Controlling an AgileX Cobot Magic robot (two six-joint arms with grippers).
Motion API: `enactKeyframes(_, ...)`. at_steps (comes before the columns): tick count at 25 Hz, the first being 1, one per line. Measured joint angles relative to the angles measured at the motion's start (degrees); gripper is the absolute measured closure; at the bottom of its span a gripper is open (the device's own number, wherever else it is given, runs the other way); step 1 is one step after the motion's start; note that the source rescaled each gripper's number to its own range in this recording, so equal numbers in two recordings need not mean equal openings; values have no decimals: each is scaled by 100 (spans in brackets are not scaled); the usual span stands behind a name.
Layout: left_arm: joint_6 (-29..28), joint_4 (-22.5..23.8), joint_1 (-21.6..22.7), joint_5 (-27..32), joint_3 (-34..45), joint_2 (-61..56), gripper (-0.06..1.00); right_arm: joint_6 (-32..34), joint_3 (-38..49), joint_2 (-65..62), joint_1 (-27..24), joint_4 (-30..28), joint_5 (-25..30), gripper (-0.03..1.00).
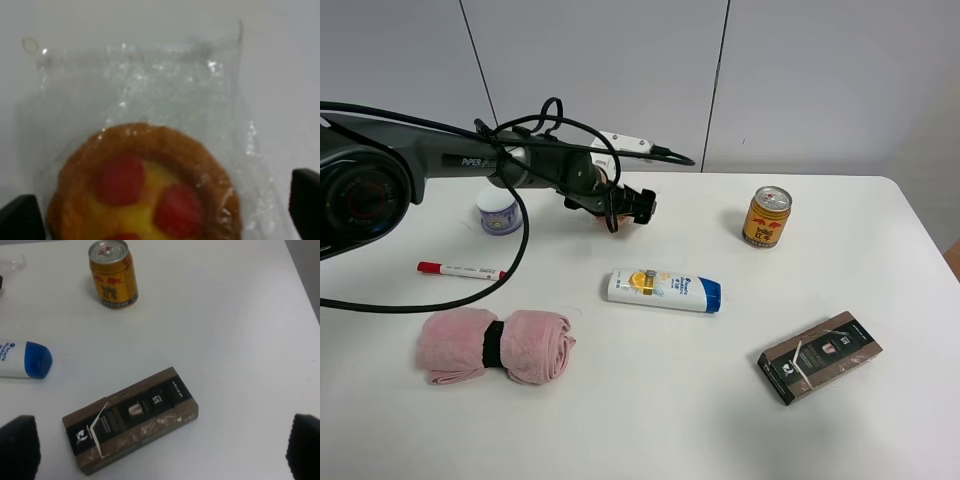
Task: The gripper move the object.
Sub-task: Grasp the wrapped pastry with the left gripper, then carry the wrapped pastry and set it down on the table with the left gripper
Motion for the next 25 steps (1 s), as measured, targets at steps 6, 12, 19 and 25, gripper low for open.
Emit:
enactKeyframes(6, -5, 0, 90, 0, 0, 63, -4, 0, 0, 0, 0, 0, 0, -3)
enactKeyframes(12, -5, 0, 90, 0, 0, 63, 54, 0, 0, 0, 0, 0, 0, -3)
enactKeyframes(19, -5, 0, 90, 123, 0, 47, 94, 0, 0, 0, 0, 0, 0, -3)
enactKeyframes(25, 16, 0, 64, 619, 0, -530, 94, 0, 0, 0, 0, 0, 0, -3)
